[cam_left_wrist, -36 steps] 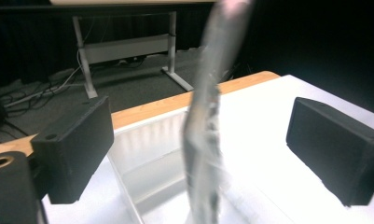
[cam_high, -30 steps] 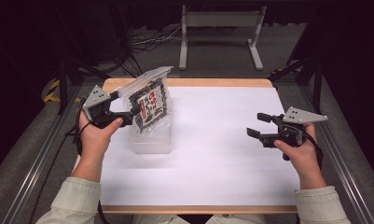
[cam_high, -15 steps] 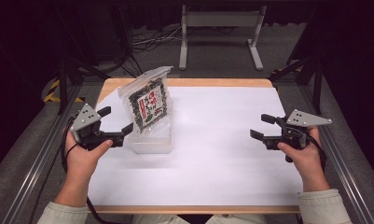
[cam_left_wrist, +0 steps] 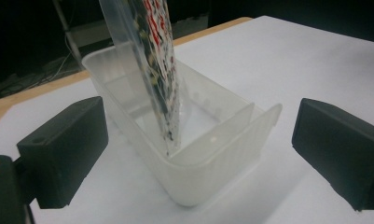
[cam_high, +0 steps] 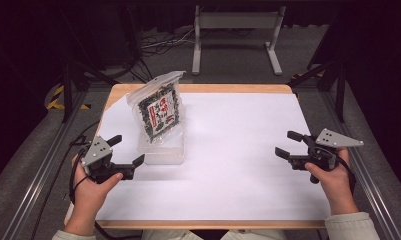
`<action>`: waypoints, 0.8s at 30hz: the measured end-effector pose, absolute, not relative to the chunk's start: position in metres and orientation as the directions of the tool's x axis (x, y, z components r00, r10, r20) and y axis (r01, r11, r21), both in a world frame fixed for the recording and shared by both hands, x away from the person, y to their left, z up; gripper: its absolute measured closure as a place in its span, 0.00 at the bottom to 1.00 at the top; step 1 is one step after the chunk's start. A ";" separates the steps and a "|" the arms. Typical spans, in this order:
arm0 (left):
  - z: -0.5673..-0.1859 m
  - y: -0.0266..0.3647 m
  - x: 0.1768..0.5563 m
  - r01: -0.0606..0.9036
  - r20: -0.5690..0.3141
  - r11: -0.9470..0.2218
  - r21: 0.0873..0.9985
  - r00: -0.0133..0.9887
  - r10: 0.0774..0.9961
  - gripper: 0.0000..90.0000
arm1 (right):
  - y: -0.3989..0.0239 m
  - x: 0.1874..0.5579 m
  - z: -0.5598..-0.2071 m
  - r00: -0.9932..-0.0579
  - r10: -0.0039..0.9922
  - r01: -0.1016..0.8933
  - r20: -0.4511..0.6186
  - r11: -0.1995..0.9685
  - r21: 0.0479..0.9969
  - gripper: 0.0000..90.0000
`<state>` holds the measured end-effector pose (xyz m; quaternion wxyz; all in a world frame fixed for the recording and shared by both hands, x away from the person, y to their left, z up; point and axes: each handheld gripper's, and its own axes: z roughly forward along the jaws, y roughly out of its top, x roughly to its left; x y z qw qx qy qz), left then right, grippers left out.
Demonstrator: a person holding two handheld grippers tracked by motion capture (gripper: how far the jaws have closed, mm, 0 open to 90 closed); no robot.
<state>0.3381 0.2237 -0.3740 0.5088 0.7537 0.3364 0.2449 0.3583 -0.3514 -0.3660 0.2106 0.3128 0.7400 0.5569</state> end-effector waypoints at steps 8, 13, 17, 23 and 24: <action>-0.407 0.228 0.334 0.307 -0.039 -0.216 0.927 0.651 0.758 0.05 | -0.351 0.353 -0.384 -0.701 0.712 0.218 0.029 0.176 0.960 0.19; -0.423 0.229 0.334 0.343 -0.073 -0.188 0.920 0.624 0.778 0.06 | -0.350 0.350 -0.400 -0.682 0.731 0.219 0.023 0.174 0.960 0.19; -0.428 0.228 0.336 0.346 -0.074 -0.188 0.919 0.620 0.781 0.06 | -0.349 0.347 -0.417 -0.672 0.740 0.238 0.027 0.182 0.954 0.18; -0.428 0.227 0.336 0.339 -0.066 -0.190 0.922 0.619 0.783 0.06 | -0.351 0.346 -0.421 -0.666 0.746 0.242 0.034 0.172 0.955 0.18; -0.428 0.227 0.336 0.335 -0.061 -0.192 0.923 0.618 0.784 0.06 | -0.351 0.345 -0.420 -0.663 0.748 0.239 0.038 0.163 0.957 0.18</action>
